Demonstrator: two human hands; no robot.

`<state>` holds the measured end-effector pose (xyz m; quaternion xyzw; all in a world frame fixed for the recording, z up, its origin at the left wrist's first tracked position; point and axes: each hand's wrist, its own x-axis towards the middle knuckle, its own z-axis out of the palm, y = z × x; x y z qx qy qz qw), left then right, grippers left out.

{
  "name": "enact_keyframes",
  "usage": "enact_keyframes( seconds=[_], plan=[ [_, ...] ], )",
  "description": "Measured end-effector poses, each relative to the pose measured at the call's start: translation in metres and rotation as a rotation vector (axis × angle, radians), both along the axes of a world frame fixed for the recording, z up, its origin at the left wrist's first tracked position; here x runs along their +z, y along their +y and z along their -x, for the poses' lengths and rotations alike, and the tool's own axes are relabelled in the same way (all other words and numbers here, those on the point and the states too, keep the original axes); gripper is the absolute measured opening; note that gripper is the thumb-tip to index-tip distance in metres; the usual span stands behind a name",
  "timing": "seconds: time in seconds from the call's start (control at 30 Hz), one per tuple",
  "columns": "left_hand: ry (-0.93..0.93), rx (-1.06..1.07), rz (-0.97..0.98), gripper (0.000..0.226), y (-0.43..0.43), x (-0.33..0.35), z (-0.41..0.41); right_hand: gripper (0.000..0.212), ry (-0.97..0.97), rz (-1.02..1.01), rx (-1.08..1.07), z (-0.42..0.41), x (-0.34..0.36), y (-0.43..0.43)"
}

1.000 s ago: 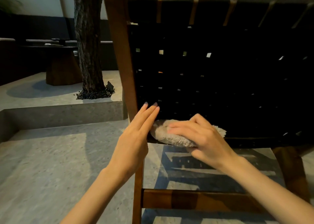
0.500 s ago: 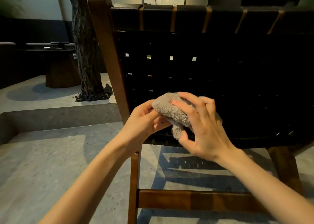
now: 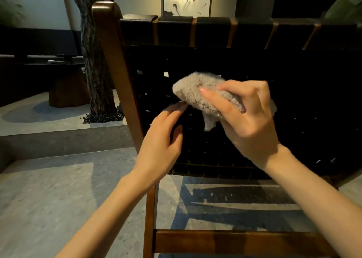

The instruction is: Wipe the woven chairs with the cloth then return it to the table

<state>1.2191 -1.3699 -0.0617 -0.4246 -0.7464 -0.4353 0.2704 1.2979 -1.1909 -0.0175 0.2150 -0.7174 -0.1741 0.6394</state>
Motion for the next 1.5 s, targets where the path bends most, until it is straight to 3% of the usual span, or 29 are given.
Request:
enact_keyframes(
  seconds=[0.13,0.23,0.57,0.77,0.83,1.07,1.2,1.3,1.37,1.5],
  plan=[
    [0.223,0.186,0.100,0.061,0.003,-0.010,0.003,0.035,0.190,-0.041,0.004,0.012,0.014,-0.009],
    [0.289,0.232,0.135,0.072,0.004,-0.015,0.005,0.032,0.179,0.030,-0.070,0.032,0.013,-0.013],
    [0.339,0.354,0.271,0.078,0.008,-0.032,0.017,0.027,0.154,0.005,-0.111,0.065,-0.005,0.008],
    [0.274,0.404,0.278,0.081,0.000,-0.054,0.020,0.026,0.109,0.063,-0.066,0.077,-0.048,0.015],
    [0.277,0.405,0.297,0.083,-0.002,-0.060,0.020,0.025,-0.004,0.067,-0.069,0.081,-0.081,0.020],
    [0.283,0.389,0.382,0.103,-0.006,-0.068,0.023,0.029,-0.725,0.270,-0.084,0.091,-0.182,0.034],
    [0.293,0.371,0.404,0.099,-0.002,-0.066,0.018,0.051,-0.929,0.218,-0.164,0.074,-0.186,0.032],
    [0.315,0.356,0.390,0.094,0.004,-0.060,0.014,0.031,-0.584,0.021,-0.093,0.048,-0.151,0.027],
    [0.334,0.374,0.361,0.094,0.009,-0.055,0.011,0.027,-0.344,-0.098,-0.047,0.021,-0.120,0.034],
    [0.341,0.432,0.350,0.093,0.028,-0.046,0.002,0.033,-0.001,-0.077,-0.043,-0.015,-0.056,0.053]
  ],
)
